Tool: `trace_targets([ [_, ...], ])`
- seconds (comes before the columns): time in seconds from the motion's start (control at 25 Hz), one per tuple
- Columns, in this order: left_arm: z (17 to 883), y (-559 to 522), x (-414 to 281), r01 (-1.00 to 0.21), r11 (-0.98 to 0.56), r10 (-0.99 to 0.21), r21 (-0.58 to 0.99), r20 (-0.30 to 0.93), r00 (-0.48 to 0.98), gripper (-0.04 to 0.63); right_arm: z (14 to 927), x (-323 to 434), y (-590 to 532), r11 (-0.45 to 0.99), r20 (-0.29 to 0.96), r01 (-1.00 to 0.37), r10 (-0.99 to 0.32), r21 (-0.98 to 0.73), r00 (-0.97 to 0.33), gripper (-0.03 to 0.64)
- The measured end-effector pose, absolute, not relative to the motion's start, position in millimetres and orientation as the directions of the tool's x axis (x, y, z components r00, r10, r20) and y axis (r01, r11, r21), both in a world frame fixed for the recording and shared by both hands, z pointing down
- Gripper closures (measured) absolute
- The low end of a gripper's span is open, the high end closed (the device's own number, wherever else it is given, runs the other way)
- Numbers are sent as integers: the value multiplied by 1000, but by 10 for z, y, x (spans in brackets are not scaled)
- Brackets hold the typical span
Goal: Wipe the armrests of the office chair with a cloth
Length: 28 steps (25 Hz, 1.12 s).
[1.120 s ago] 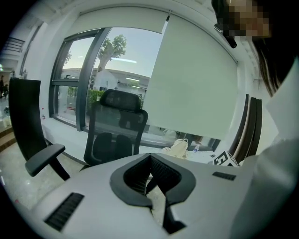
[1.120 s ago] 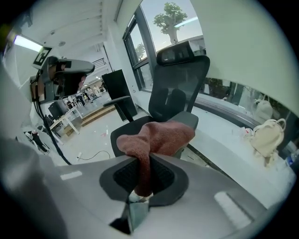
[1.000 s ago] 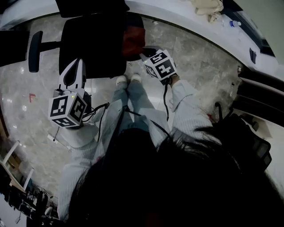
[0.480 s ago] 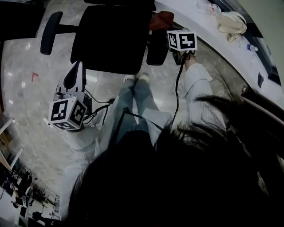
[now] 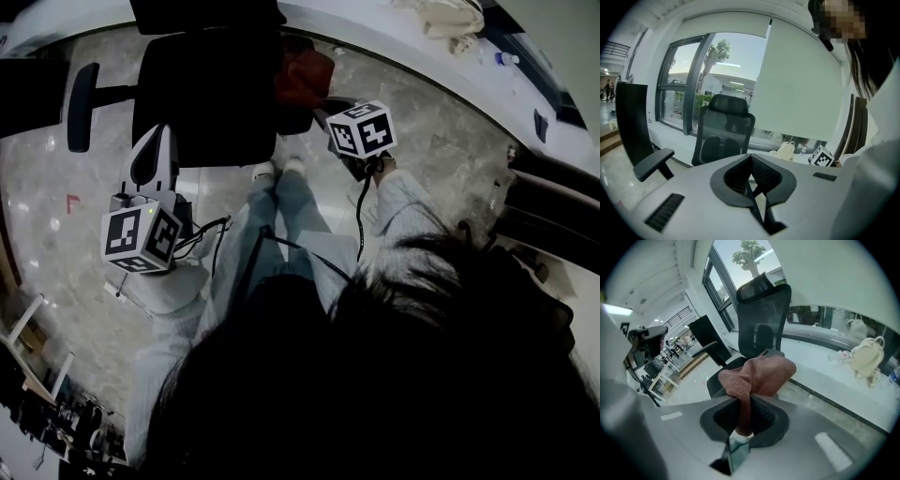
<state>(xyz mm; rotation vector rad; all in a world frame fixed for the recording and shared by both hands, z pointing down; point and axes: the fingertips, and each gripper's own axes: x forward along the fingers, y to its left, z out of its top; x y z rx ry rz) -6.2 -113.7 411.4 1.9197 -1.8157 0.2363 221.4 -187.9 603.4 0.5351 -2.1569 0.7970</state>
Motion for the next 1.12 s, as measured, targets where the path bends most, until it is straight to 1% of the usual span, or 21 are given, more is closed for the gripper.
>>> trace_targets([
  [0.24,4073,-1197,310,-969,-74,-884,237,433,174,592,5972,2395,-1082,737,764,-532,-34,-417,-645,589],
  [0.4,4078,-1189,534,-965,-101,-876,241,438,201,592,5957,2513,-917,750,766,-527,-42,-400,-641,589],
  [0.56,4126,-1172,550,-966,-97,-872,241,447,199,592,5920,2537,-1201,732,765,-558,-80,-390,-639,589],
  [0.76,4150,-1041,355,-972,-35,-875,232,463,142,592,5971,2420,-1844,734,786,-582,-108,-350,-609,589],
  [0.96,4229,-951,8,-973,41,-877,229,476,75,592,6073,2017,-2533,752,817,-589,-118,-298,-564,589],
  [1.12,4253,-913,-173,-971,75,-874,227,484,46,592,6127,1714,-2857,750,835,-605,-132,-268,-534,589],
])
